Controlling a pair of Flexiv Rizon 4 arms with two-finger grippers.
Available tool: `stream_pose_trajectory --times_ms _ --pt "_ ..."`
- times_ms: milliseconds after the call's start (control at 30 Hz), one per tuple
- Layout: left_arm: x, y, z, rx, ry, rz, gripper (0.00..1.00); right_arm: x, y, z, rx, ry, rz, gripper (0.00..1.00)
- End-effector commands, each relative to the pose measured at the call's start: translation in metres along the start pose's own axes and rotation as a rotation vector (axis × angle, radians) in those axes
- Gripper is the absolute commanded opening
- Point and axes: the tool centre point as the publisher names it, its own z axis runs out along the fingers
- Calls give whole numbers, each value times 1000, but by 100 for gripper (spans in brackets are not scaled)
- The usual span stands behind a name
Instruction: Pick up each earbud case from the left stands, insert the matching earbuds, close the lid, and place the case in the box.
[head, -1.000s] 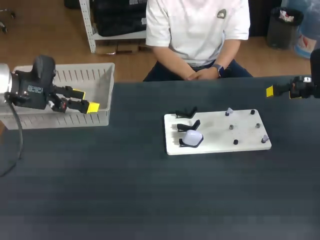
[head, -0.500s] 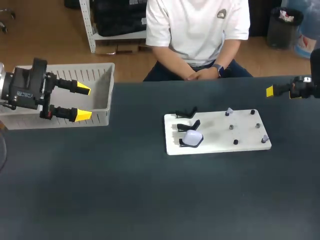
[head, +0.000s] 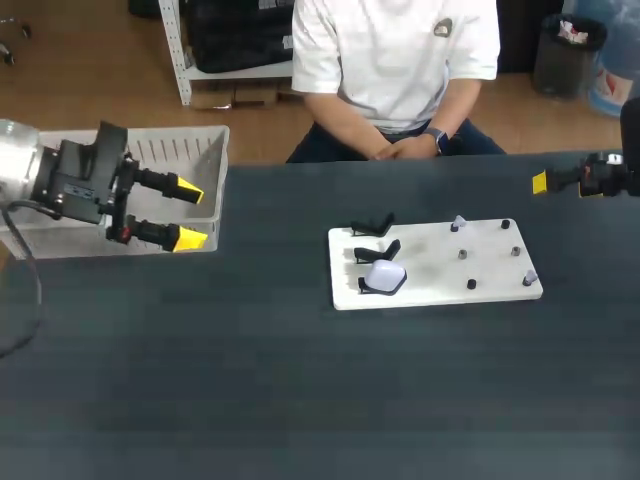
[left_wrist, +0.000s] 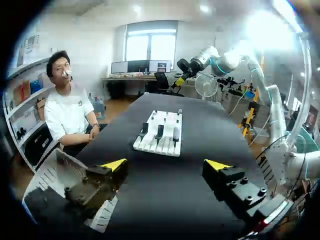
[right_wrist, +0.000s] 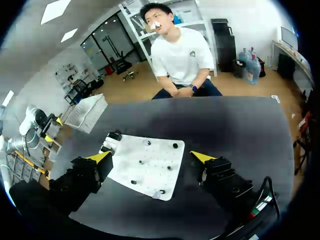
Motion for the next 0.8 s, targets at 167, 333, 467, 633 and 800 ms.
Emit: stream_pose_trajectory --times_ms 167,333,467,633,800 --pt "-6 -11 50 -94 -1 42 100 0 2 -1 9 2 2 100" --pt "-4 -11 80 -94 32 76 100 0 2 -1 9 2 2 100" --pt "-8 -14 97 -93 45 96 100 0 2 -1 9 2 2 100" --pt "-8 -19 118 -69 44 97 100 0 2 -1 9 2 2 100" --pt "-6 -28 141 -51 51 106 100 0 2 -1 9 2 2 100"
